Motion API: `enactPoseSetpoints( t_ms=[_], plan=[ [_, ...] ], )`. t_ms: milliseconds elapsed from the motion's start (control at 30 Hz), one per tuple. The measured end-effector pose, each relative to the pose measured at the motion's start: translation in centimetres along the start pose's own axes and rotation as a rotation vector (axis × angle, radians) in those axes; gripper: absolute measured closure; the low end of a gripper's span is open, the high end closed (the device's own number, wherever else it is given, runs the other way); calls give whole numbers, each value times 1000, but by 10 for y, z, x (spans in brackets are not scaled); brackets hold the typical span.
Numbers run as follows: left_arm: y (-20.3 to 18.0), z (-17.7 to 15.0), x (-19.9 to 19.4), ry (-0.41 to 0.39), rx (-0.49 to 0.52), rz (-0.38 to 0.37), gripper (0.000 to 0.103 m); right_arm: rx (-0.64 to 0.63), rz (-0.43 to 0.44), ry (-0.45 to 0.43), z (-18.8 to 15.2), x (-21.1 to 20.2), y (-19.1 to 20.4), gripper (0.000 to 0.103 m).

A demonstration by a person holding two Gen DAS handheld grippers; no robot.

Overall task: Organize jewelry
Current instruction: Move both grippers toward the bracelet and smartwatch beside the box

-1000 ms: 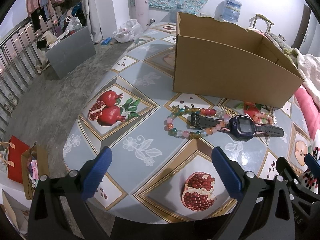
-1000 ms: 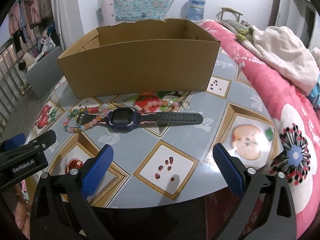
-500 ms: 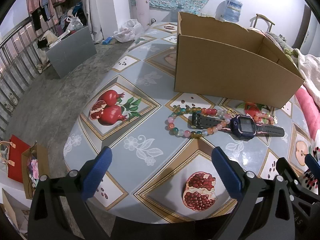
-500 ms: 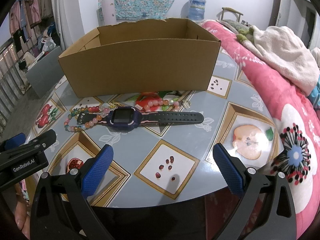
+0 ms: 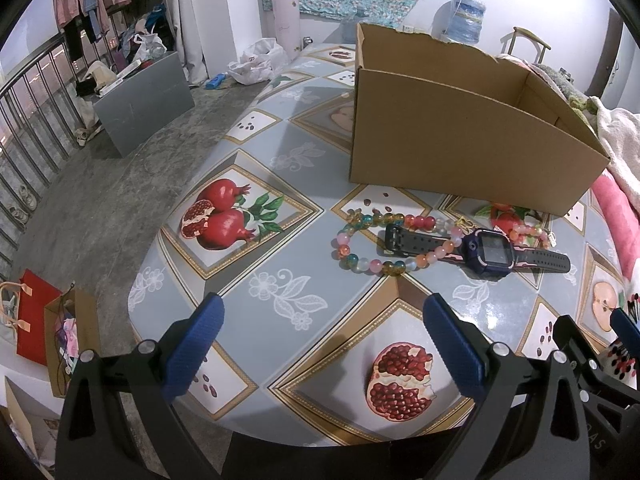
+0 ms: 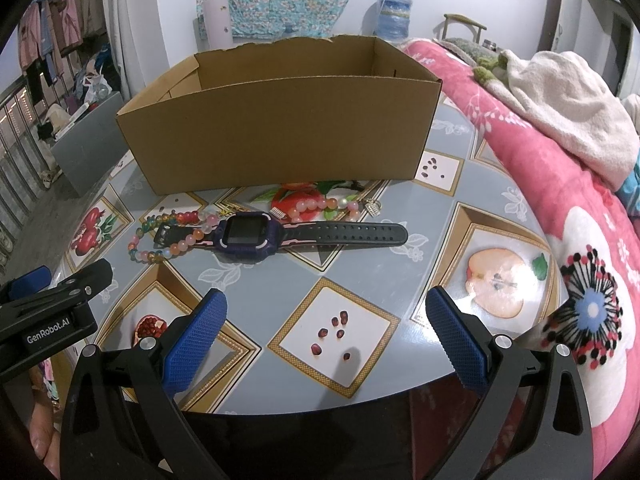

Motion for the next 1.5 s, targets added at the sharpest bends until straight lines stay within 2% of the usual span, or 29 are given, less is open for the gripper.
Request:
enactPoseSetpoints(
  t_ms=[433, 767, 1033, 1500],
  plan=[
    [3, -4, 0, 12, 4, 6, 5, 2, 8, 17, -3, 5, 2, 7],
    [1, -8, 17, 74, 15, 36, 5, 6, 33, 87, -6, 27, -1, 7],
    [8, -12, 38, 137, 13, 78, 5, -18, 22, 143, -11, 49, -2, 7],
    [4, -7, 48, 161, 20, 92, 5, -49, 31, 177, -10, 66, 7, 7]
  ],
)
Point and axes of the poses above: each gripper's, at about its wrist camera, not at the fingertips, and x roughly the way its jaws point, y to its left, z to its top, the point moved 8 cm from there along x, roughly the way its jaws point, and after that the axes turned 8 degrees about -z, right-handed, at the moved point
